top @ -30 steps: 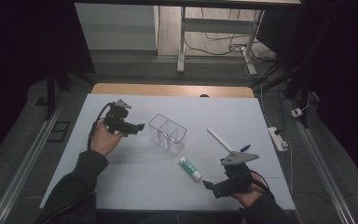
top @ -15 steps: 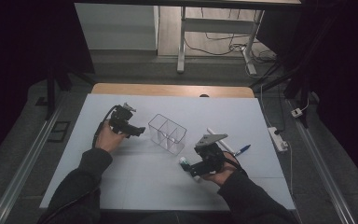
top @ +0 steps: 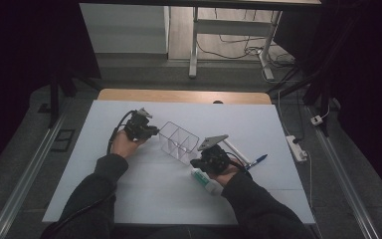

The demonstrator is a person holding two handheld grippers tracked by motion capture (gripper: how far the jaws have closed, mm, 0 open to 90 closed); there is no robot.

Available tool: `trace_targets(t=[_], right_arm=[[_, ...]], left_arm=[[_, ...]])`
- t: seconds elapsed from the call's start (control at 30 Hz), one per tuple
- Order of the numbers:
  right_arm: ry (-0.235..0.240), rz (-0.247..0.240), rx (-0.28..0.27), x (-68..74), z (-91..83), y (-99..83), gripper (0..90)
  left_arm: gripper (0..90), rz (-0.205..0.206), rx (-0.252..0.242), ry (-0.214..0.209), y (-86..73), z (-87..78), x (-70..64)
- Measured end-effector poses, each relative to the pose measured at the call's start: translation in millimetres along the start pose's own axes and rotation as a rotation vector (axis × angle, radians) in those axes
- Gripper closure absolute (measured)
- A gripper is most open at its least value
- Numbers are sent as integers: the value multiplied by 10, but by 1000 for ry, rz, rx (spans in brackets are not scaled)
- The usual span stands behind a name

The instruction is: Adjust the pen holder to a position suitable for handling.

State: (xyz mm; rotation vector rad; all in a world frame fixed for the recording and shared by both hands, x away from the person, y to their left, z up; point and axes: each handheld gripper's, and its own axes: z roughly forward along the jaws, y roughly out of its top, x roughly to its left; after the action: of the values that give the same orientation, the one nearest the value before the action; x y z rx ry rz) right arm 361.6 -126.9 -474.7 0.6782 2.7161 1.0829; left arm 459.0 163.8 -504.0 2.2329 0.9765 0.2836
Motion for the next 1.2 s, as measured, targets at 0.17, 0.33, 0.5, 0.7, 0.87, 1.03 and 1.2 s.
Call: trace_targets(t=[0.17,0.33,0.5,0.7,0.87,1.03,1.2], right_arm=[[3,-24,6,-6,119,70,894],[4,-37,16,-7,222,106,893],[1,-31,18,-64,226,97,894],[-28,-28,26,-125,187,68,894],[-53,3,23,-222,147,36,894],[-67,24,20,-298,127,18,894],[-91,43,21,-379,121,2,894]], left_arm=[[889,11,8,-27,44,57,-51],[889,17,20,-47,43,65,-77],[889,17,13,-66,52,50,-132],[889,16,11,-69,43,26,-180],[889,17,12,-64,43,22,-158],[889,-6,-10,-53,70,43,-84],[889,-20,-30,-43,159,107,-63]])
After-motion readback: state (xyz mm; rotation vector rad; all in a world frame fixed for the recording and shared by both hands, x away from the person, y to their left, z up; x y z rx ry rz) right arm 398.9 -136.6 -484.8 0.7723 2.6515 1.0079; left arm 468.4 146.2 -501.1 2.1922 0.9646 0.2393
